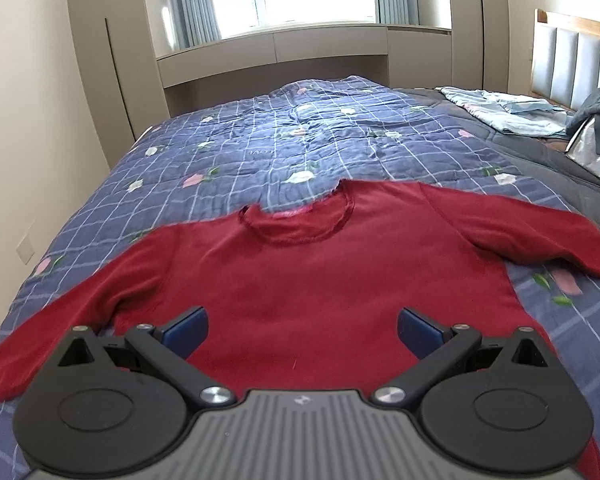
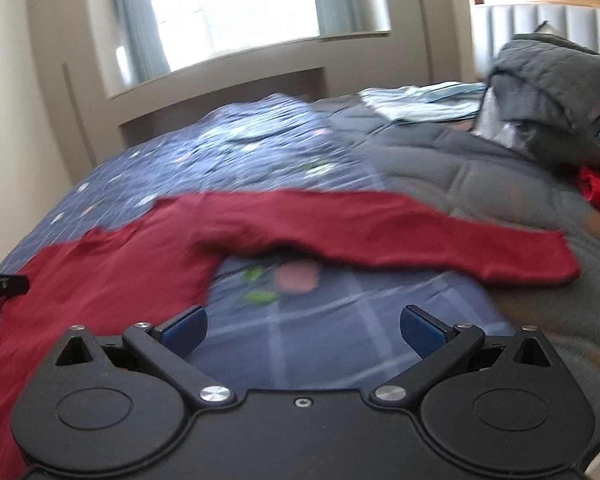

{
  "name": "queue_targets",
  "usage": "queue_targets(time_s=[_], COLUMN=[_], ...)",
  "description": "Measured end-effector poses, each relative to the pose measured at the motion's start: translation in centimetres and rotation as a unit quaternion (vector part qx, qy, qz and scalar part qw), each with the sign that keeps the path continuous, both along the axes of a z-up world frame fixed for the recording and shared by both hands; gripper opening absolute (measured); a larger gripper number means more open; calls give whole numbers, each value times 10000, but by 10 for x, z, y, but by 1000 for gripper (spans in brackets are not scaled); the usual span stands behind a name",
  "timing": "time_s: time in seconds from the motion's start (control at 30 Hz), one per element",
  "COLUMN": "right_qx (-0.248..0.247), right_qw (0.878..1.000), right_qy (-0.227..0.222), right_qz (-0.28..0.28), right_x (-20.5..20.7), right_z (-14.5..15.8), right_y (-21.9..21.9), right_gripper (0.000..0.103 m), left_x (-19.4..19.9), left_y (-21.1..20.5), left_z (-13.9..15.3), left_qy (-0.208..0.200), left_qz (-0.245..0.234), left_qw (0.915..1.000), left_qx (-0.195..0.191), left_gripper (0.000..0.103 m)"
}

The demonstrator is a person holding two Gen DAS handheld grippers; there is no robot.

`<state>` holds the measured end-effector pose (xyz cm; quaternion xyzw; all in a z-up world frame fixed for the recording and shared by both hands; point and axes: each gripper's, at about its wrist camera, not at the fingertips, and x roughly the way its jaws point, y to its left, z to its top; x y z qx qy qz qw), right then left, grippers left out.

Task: Fold small clothes
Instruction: 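Grasp the cuff of the sleeve nearest the right gripper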

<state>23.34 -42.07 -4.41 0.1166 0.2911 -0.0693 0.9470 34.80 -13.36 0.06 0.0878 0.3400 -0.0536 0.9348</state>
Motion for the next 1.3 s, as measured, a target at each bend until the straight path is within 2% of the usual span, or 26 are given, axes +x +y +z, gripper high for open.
queue_targets(time_s=[0.1, 0.2, 0.37, 0.53, 0.73, 0.93, 1.1, 1.17, 1.2, 1.23, 1.27, 1.3], right_qx=[253, 485, 529, 1220, 1959, 1877, 1872, 1884, 1847, 1768, 1685, 1564], right_qw=[9994, 9972, 9908, 9799, 9557, 9480, 9262, 9163, 9122, 9104, 9100, 9094], right_qy=[-91, 34, 177, 274, 288, 90, 23, -21, -1, 38, 61, 69], right_qz=[-219, -568, -1237, -1554, -2179, -2567, -3272, -3533, -3659, -3739, -3787, -3854], right_x=[12, 23, 27, 27, 21, 27, 27, 26, 25, 26, 28, 28], right_z=[-1, -5, -17, -39, -57, -53, -54, -55, -56, -56, -57, -56], right_y=[-31, -58, -97, -138, -167, -180, -189, -192, -193, -194, -195, -195], right_gripper=[103, 103, 103, 103, 103, 100, 67, 45, 40, 30, 24, 12], left_x=[27, 48, 72, 82, 87, 82, 74, 75, 76, 75, 75, 74], left_y=[-15, -29, -56, -75, -79, -72, -67, -66, -64, -62, -57, -53], left_z=[-6, -14, -32, -52, -67, -54, -37, -34, -32, -30, -27, -25], left_qy=[-57, -57, 15, 166, 400, 445, 364, 466, 517, 543, 577, 600], left_qz=[-54, -137, -268, -379, -373, -417, -426, -347, -323, -309, -286, -270], left_qw=[9999, 9995, 9993, 9989, 9984, 9967, 9965, 9970, 9969, 9967, 9962, 9956], left_qx=[-81, -280, -276, -201, -124, -532, -619, -508, -495, -519, -584, -662], left_gripper=[103, 103, 103, 103, 103, 103, 103, 103, 103, 103, 103, 103])
